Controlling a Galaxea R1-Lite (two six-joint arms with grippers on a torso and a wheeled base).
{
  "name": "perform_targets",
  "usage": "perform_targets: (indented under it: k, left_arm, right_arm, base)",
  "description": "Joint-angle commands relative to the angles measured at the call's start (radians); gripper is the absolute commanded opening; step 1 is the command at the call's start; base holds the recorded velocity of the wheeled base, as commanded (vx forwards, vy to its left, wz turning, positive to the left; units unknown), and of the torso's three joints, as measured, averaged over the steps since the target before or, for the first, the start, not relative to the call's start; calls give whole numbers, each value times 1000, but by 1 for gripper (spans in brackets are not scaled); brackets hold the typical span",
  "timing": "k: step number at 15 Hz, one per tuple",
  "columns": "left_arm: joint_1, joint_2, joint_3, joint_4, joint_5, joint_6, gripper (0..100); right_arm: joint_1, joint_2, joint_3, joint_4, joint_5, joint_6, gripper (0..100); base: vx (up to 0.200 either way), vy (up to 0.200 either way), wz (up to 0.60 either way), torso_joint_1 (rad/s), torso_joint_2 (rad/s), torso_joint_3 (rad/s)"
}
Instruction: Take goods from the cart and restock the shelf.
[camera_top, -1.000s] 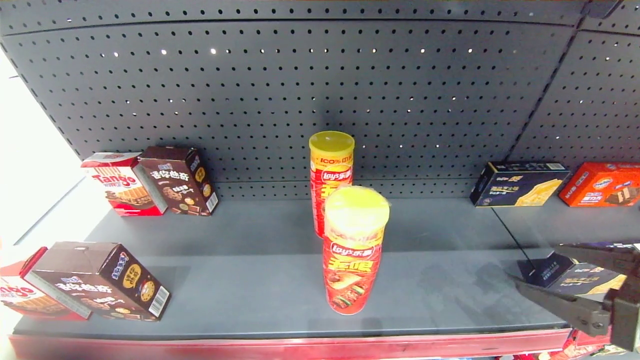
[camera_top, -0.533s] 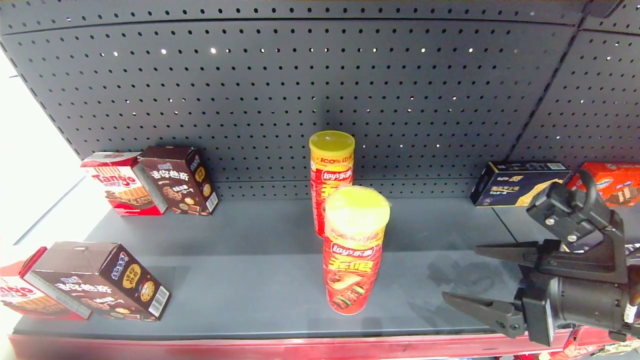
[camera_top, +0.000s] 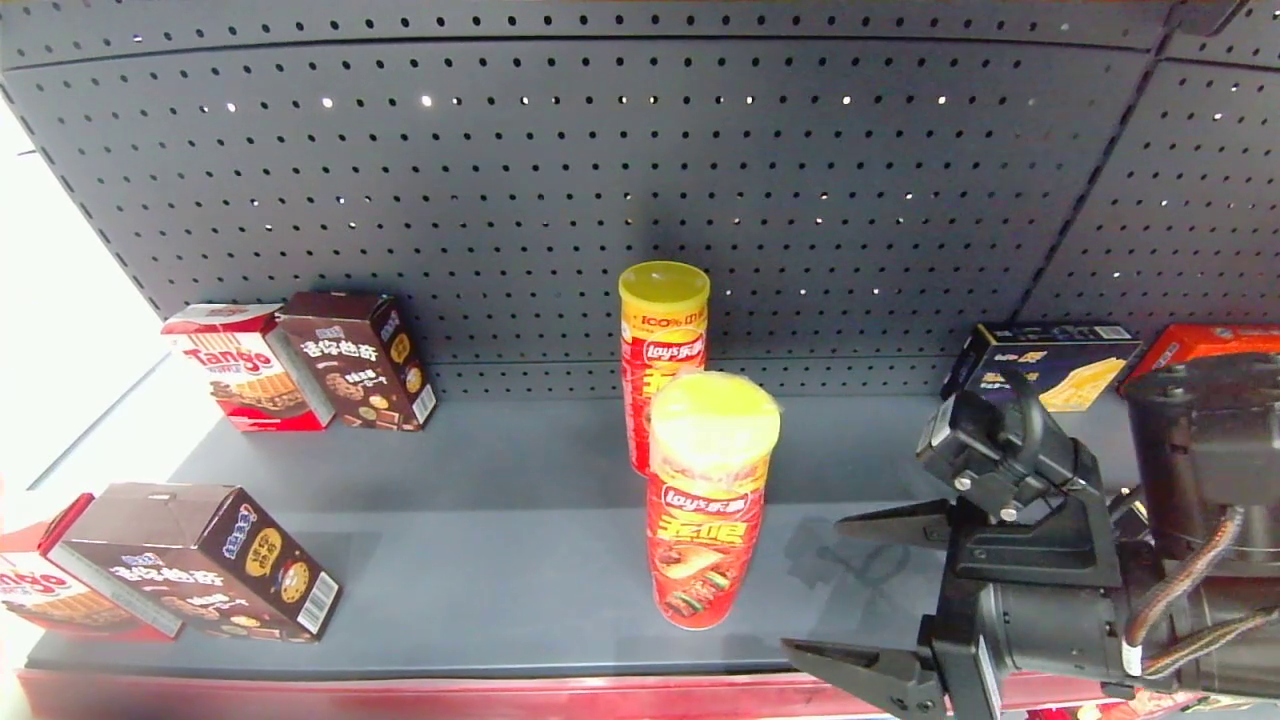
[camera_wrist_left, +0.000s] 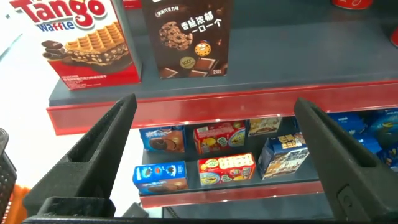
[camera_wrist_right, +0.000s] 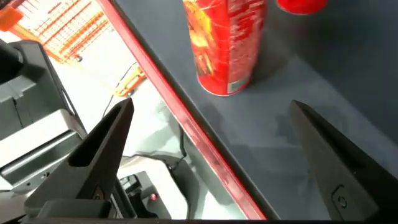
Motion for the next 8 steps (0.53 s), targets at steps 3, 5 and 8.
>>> perform_targets:
  k: [3,5,8]
  left_arm:
    - [1,2,0,0,0,-2,100]
    - [1,2,2,0,2,-2,100]
    - [1,2,0,0,2,-3,100]
  right_arm:
    - [25,90,-65,-3,-8,0,100]
    - [17,113,-77,-4,-11,0,100]
    - [-8,128,-79,-9,-16,0,100]
  base:
    - [0,0,0,0,0,0]
    - [0,0,0,0,0,0]
    - [0,0,0,0,0,0]
